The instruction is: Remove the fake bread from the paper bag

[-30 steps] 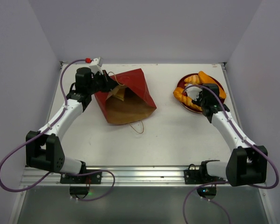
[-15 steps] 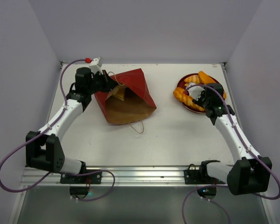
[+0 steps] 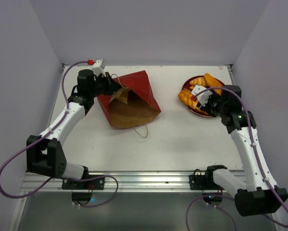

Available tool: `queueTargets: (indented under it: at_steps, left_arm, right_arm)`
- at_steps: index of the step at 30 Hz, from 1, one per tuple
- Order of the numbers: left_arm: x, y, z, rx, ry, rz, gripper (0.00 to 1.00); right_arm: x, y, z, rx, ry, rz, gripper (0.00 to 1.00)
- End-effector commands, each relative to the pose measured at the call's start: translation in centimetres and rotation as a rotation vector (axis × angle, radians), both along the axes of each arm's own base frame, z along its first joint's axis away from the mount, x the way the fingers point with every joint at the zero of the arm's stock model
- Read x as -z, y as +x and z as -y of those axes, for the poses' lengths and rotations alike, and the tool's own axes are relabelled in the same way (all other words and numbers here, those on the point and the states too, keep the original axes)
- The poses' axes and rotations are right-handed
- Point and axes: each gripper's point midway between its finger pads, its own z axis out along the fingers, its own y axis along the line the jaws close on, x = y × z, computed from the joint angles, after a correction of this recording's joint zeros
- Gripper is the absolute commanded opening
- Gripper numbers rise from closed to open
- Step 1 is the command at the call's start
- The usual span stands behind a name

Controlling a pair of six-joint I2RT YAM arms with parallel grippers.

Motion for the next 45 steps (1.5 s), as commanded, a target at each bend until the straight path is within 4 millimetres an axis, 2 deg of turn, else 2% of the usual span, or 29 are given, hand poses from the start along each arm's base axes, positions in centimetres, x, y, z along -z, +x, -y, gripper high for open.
queueTargets:
  at_steps: [1, 2, 5, 8, 10, 11, 12, 14, 15, 17, 18, 19, 20, 21, 22, 23, 24, 25, 26, 27, 28, 31, 32, 35, 37, 38, 42, 45]
  left_arm:
    - [-1.7, -0.1, -0.3, 0.003, -0.009, 0.035, 0.0]
    - [-1.7, 0.0, -0.3, 0.004, -0.011, 0.034, 0.0]
    - [-1.8, 0.0, -0.2, 0.003, -0.013, 0.032, 0.0]
    - [-1.5, 0.0, -0.2, 0.001, -0.018, 0.024, 0.0]
    - [-1.3, 0.0, -0.2, 0.0, -0.019, 0.017, 0.0]
    - [-1.3, 0.0, -0.2, -0.001, -0.02, 0.016, 0.0]
    - [-1.1, 0.0, -0.1, -0.002, -0.022, 0.01, 0.0]
    - [-1.2, -0.1, -0.1, -0.001, -0.029, 0.007, 0.0]
    - [-1.3, -0.1, -0.1, -0.001, -0.03, 0.007, 0.0]
    - [-1.6, -0.1, -0.1, -0.004, -0.034, 0.013, 0.0]
    - [-1.6, -0.1, -0.1, -0.007, -0.037, 0.011, 0.0]
    - [-1.7, -0.1, -0.1, -0.008, -0.037, 0.01, 0.0]
    - [-1.7, -0.1, -0.2, -0.015, -0.036, 0.008, 0.0]
    - [-1.7, 0.0, -0.2, -0.019, -0.038, 0.008, 0.0]
    - [-1.7, 0.0, -0.3, -0.022, -0.038, 0.007, 0.0]
    - [-1.7, 0.1, -0.4, -0.031, -0.037, 0.005, 0.0]
    - [-1.7, 0.1, -0.5, -0.035, -0.037, 0.006, 0.0]
    - [-1.8, 0.1, -0.4, -0.035, -0.039, 0.006, 0.0]
    - [-1.9, 0.2, -0.4, -0.037, -0.041, 0.01, 0.0]
    - [-1.9, 0.2, -0.4, -0.039, -0.045, 0.009, 0.0]
    - [-2.0, 0.2, -0.4, -0.038, -0.048, 0.009, 0.0]
    - [-2.2, 0.2, -0.3, -0.037, -0.051, 0.014, 0.0]
    - [-2.2, 0.2, -0.3, -0.037, -0.051, 0.014, 0.0]
    - [-2.2, 0.2, -0.3, -0.037, -0.051, 0.015, 0.0]
    - [-2.3, 0.3, -0.4, -0.042, -0.053, 0.013, 0.0]
    - [-2.3, 0.3, -0.4, -0.044, -0.054, 0.014, 0.0]
    - [-2.5, 0.4, -0.4, -0.052, -0.062, 0.012, 0.0]
    - [-2.9, 0.5, -0.5, -0.061, -0.065, 0.01, 0.0]
  right_arm:
    - [-2.6, -4.4, -5.2, -0.254, 0.166, -0.049, 0.36]
    - [-2.8, -5.8, -6.2, -0.309, 0.201, -0.088, 0.35]
    - [-3.3, -8.0, -8.2, -0.419, 0.254, -0.136, 0.33]
    - [-3.6, -9.1, -10.1, -0.47, 0.307, -0.175, 0.3]
    - [-3.0, -9.8, -12.3, -0.524, 0.303, -0.207, 0.27]
    - [-3.1, -9.4, -13.3, -0.538, 0.3, -0.189, 0.27]
    - [-2.6, -10.0, -14.8, -0.559, 0.285, -0.205, 0.26]
    - [-2.2, -9.0, -17.0, -0.566, 0.269, -0.176, 0.25]
    - [-1.8, -9.2, -18.3, -0.555, 0.237, -0.17, 0.25]
    - [-2.2, -7.4, -20.3, -0.521, 0.22, -0.09, 0.25]
    - [-1.2, -7.6, -22.1, -0.537, 0.189, -0.093, 0.25]
    - [-1.7, -5.8, -22.6, -0.472, 0.161, -0.008, 0.25]
    - [-1.7, -5.2, -23.2, -0.452, 0.141, 0.024, 0.25]
    - [-0.7, -5.2, -24.8, -0.465, 0.095, 0.036, 0.26]
    - [-1.2, -4.3, -25.8, -0.448, 0.091, 0.096, 0.27]
    - [-0.5, -3.7, -26.4, -0.423, 0.025, 0.14, 0.27]
    - [-1.2, -3.3, -26.6, -0.406, 0.013, 0.192, 0.27]
    - [0.1, -2.8, -27.1, -0.4, -0.029, 0.203, 0.27]
    - [-0.8, -1.8, -27.5, -0.357, -0.03, 0.274, 0.28]
    - [-0.7, -1.5, -27.9, -0.362, -0.056, 0.303, 0.29]
    - [0.3, -1.0, -28.4, -0.359, -0.085, 0.306, 0.29]
    - [-0.1, 0.5, -29.0, -0.31, -0.104, 0.375, 0.31]
    - [0.5, 1.0, -29.5, -0.306, -0.115, 0.379, 0.31]
    - [1.3, 1.6, -30.5, -0.306, -0.129, 0.38, 0.32]
    - [1.4, 2.1, -30.8, -0.294, -0.144, 0.393, 0.34]
    - [2.2, 2.4, -31.0, -0.295, -0.166, 0.386, 0.35]
    - [3.1, 3.0, -31.4, -0.288, -0.199, 0.385, 0.36]
    - [3.0, 3.5, -31.6, -0.278, -0.207, 0.391, 0.36]
